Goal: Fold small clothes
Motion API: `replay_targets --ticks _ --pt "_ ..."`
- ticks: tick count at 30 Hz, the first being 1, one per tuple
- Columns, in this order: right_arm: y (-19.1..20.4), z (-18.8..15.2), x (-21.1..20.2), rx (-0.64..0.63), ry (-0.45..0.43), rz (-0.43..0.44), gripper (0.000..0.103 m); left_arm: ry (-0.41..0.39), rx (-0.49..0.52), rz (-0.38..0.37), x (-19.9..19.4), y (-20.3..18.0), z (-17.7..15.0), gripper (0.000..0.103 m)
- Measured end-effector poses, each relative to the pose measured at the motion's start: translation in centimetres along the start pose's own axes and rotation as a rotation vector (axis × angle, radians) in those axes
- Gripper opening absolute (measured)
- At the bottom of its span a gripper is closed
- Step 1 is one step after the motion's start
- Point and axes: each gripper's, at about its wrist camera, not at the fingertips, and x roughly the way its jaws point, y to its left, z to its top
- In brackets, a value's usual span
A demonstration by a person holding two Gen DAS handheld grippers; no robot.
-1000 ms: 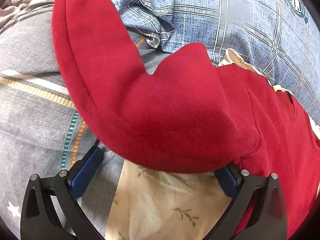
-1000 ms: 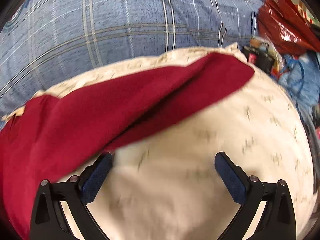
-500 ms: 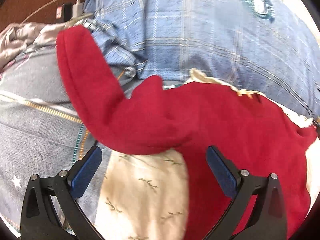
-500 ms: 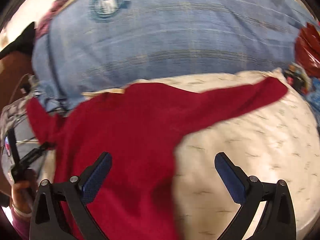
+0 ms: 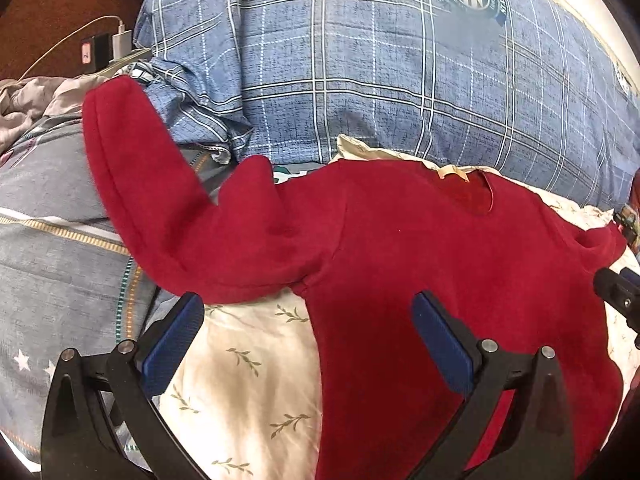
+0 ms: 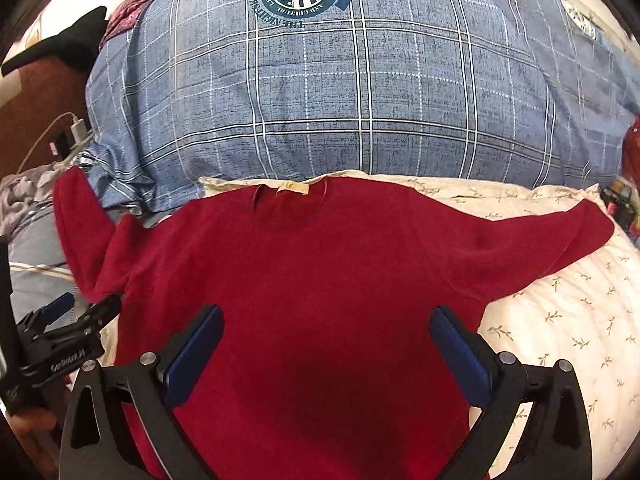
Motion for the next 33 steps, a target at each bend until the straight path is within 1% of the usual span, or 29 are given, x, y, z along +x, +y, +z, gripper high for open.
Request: replay_targets --ticks 3,8,11,17,22,33 --pt "0.8 0.0 1.1 -0.003 0.029 0.008 0.103 0.010 0.003 0.001 0.5 -0.1 0.1 0.103" --pt "1.5 -0.2 2.3 0.043 0.038 0.034 0.103 0.012 -0.008 -0.001 0.7 0.1 0.1 0.103" --pt "2.0 -0.1 3.0 0.054 0.057 0.046 0.103 0.017 -0.013 -0.005 0.8 0.1 0.2 0.103" --pt "3.1 0.2 3.8 0.056 0.051 0.035 0.103 0.012 -0.010 -0.002 0.9 0.0 0.5 0.103" --pt "3.5 0.1 4.5 0.041 0.066 0.035 0.102 0.016 -0.011 0.000 1.1 0.0 0.7 0.103" --pt "4.7 0.5 5.0 0.002 0.041 0.059 0.101 0.013 -0.020 0.016 1.4 0.5 0.9 0.103"
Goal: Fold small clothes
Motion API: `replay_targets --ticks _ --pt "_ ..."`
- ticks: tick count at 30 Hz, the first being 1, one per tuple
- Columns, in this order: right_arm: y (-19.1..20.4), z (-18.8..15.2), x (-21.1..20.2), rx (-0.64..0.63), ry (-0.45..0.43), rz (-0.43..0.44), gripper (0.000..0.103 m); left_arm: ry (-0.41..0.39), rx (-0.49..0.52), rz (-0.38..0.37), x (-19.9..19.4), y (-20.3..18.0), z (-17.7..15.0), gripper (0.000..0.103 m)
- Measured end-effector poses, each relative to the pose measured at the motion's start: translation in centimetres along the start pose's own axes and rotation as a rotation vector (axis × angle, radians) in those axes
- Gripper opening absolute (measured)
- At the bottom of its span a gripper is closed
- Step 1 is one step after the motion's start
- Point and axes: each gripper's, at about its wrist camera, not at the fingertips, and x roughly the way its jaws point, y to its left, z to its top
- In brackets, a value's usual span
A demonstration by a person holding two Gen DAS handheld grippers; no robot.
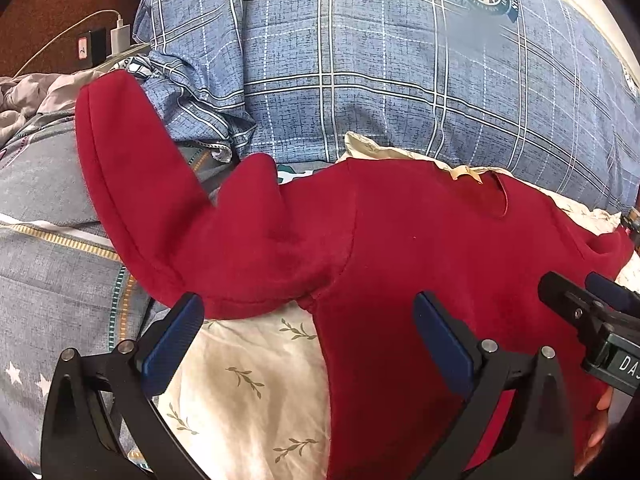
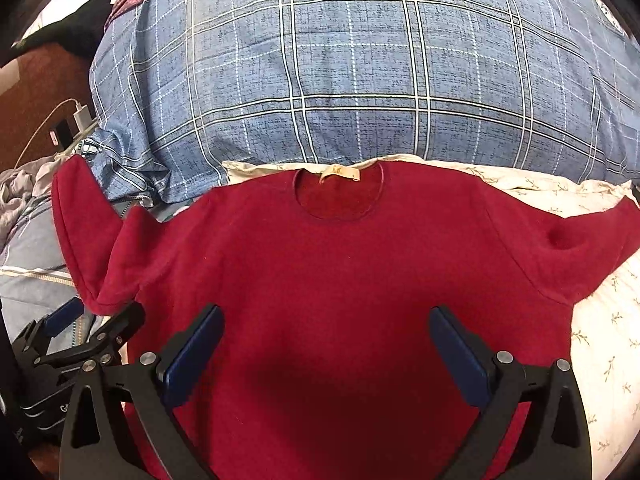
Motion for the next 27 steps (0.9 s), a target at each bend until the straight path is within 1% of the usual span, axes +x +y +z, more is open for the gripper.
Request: replay_targets --ticks 4,10,17,27 --pt "0.3 0.0 0.4 -0.018 0.001 -0.037 0.102 -0.002 -0.003 -0.002 0.0 0.0 0.0 0.103" --pt "0.3 -0.3 1.1 -0.019 0.025 -0.046 0.102 -0.003 0.006 -0.008 0.0 -0.3 0.0 0.103" --pt "0.2 -0.3 1.0 -0.015 0.011 -0.064 0.102 -0.003 0.000 -0.010 0.1 -0.1 0.0 0.103" --pt "0.3 -0.6 1.8 0.007 0.023 -0.050 0.102 -0.005 -0.005 0.001 0.2 0.0 0.0 0.103"
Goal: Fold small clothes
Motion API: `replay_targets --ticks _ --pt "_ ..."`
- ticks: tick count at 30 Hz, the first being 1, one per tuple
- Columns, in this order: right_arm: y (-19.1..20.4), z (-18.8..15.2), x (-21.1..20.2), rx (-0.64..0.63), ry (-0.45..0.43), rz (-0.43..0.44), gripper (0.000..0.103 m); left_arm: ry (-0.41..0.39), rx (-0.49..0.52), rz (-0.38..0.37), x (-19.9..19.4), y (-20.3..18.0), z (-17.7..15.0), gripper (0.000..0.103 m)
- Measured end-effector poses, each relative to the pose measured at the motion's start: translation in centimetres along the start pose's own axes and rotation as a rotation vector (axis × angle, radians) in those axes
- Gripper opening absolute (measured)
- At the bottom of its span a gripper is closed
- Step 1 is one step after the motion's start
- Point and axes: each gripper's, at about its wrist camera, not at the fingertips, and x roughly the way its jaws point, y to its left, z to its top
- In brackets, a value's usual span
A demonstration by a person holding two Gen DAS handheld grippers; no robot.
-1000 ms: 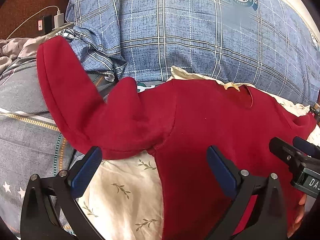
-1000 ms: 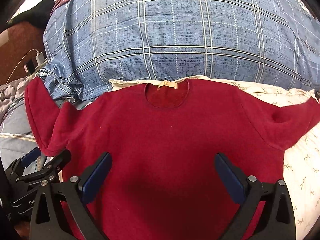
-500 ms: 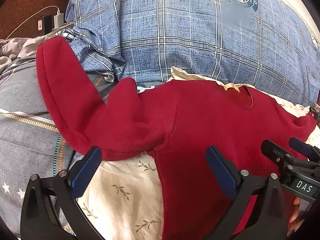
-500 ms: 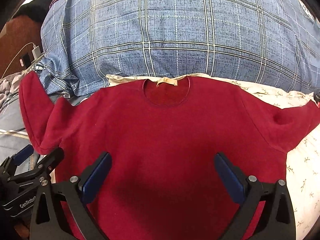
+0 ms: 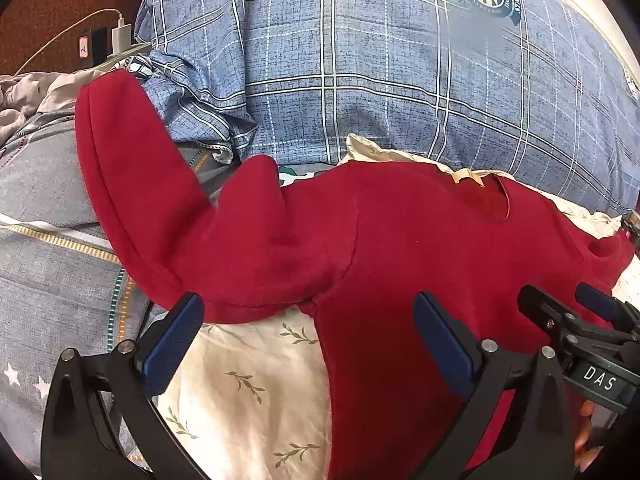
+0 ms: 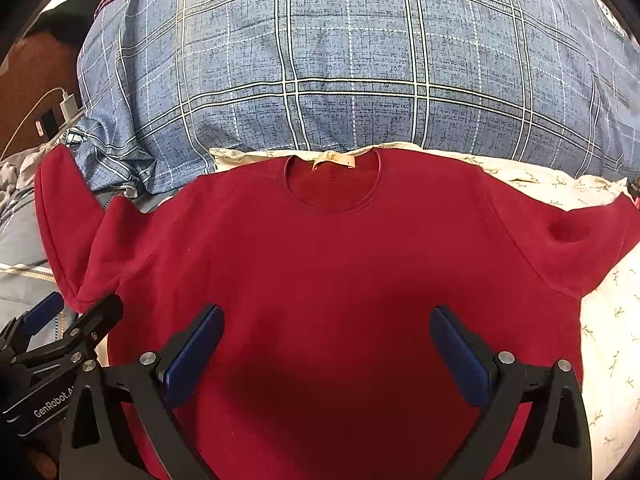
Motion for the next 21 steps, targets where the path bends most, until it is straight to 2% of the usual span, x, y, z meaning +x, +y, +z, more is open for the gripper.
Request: replay_targets --ticks 8,14,21 --pt "-0.1 -0.3 1.1 0.004 -0.009 -0.066 0.102 0.004 -0.002 0.001 0.2 0.2 0.0 0.103" --pt "-0.8 -0.7 1.6 0.032 0.015 -0.060 0.101 0.010 0.005 0.001 0.4 0.0 -0.1 0.103" --pt "-0.4 -0.1 0.8 0.013 -0.001 -0.063 0.102 0.009 0.001 0.001 0.4 0.0 0.0 0.103"
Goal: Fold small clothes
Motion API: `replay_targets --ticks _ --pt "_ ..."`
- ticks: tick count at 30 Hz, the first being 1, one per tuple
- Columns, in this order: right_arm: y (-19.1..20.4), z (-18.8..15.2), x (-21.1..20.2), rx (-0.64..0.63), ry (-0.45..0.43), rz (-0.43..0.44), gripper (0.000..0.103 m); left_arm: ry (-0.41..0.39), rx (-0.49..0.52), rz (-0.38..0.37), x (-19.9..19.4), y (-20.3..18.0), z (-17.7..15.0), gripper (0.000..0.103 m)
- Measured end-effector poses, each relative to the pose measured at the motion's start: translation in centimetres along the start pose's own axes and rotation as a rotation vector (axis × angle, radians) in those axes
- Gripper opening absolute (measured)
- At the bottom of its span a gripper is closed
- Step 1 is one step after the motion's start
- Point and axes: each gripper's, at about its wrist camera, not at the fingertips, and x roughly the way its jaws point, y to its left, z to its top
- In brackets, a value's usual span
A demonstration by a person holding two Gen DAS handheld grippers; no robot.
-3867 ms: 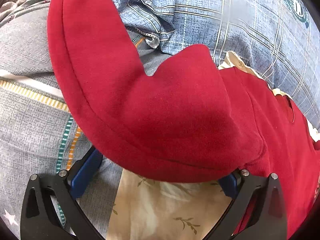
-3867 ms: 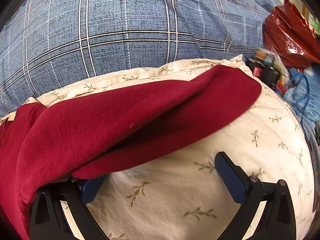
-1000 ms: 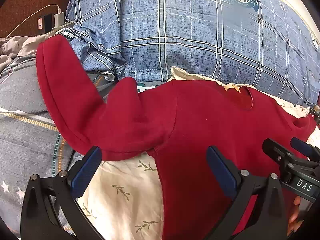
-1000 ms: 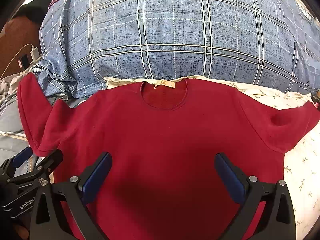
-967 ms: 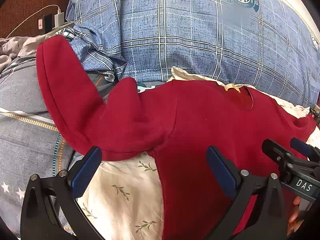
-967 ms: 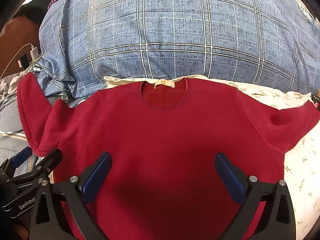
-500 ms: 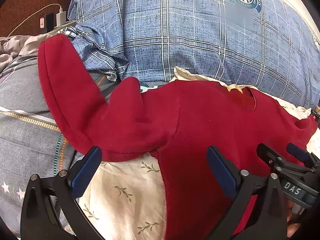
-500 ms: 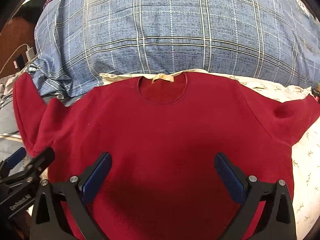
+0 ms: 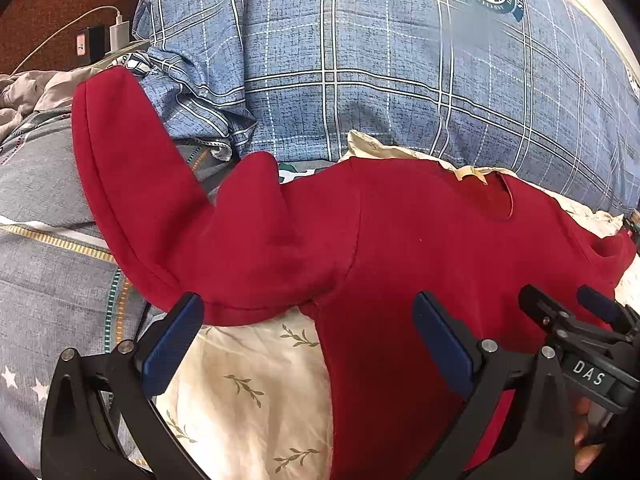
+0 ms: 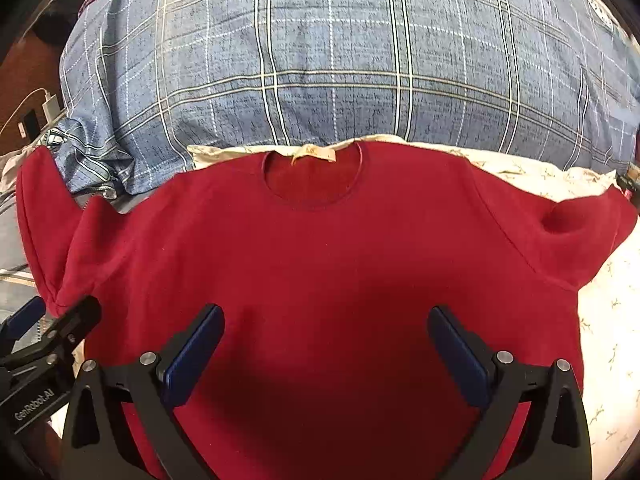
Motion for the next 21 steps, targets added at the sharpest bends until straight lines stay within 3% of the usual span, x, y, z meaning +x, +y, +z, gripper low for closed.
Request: replay_targets --ticks 9,15,21 --pt "0.8 0.9 -0.3 -0.039 0.017 0.031 0.102 -0.032 -0.034 0.051 -1.3 2.9 2.4 0.103" --pt "0.8 2.1 -0.6 -0.024 0.004 0.071 0.103 -0.069 -0.127 0.241 -0.9 9.3 6.7 0.103" --pt "1.3 1.6 -0.1 -0.030 0.029 0.108 0.103 -0.067 -0.184 0.410 2.4 15.0 10.3 0.103"
